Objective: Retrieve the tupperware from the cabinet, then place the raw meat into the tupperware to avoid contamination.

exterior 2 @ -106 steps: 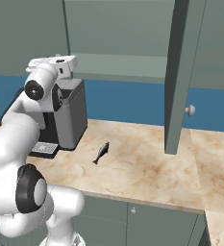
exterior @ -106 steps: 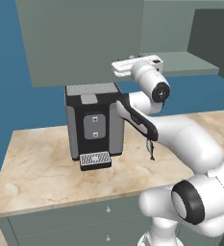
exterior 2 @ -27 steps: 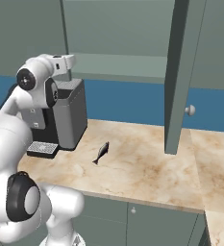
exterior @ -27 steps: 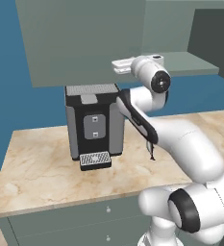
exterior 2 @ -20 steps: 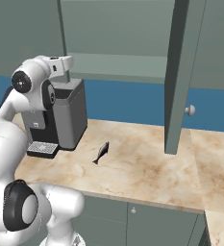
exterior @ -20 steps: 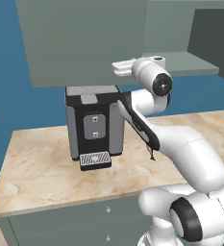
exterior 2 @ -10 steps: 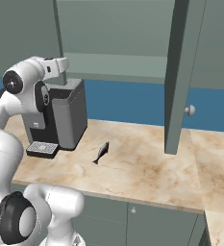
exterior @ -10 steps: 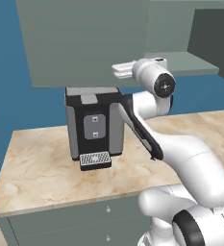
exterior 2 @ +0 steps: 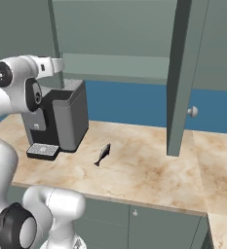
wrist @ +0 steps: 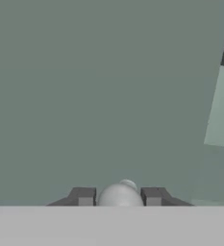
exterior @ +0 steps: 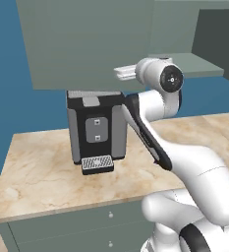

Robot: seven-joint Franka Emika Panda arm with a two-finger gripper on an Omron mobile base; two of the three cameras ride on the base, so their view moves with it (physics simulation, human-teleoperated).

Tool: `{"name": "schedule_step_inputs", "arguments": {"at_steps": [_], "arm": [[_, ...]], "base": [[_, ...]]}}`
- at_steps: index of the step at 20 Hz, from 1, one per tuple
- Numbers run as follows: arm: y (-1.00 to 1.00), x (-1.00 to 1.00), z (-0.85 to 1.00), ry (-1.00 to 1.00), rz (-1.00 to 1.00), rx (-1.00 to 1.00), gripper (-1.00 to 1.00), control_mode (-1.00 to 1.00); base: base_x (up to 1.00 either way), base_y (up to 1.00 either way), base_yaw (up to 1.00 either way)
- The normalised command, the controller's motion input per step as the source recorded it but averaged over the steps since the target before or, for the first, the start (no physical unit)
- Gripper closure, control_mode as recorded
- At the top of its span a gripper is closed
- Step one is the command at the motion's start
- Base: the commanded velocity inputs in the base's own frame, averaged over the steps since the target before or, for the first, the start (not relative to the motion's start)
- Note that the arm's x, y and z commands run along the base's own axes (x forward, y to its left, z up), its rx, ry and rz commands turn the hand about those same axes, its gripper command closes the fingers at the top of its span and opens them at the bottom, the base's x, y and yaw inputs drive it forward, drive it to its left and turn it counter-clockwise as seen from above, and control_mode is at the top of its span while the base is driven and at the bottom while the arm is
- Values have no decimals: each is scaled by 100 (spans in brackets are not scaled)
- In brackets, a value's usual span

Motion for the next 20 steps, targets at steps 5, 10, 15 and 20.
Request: {"name": "schedule_step_inputs", "arguments": {"at_steps": [5, 10, 15, 20], "arm": [[24, -36, 0, 10, 0, 0, 100, -100], [28, -37, 0, 6, 0, 0, 100, -100], [32, -40, 0, 0, 0, 0, 100, -100], [33, -43, 0, 0, 0, -1, 100, -100]], "base": [[0, 0, 0], [0, 0, 0], [0, 0, 0], [0, 0, 0]]}}
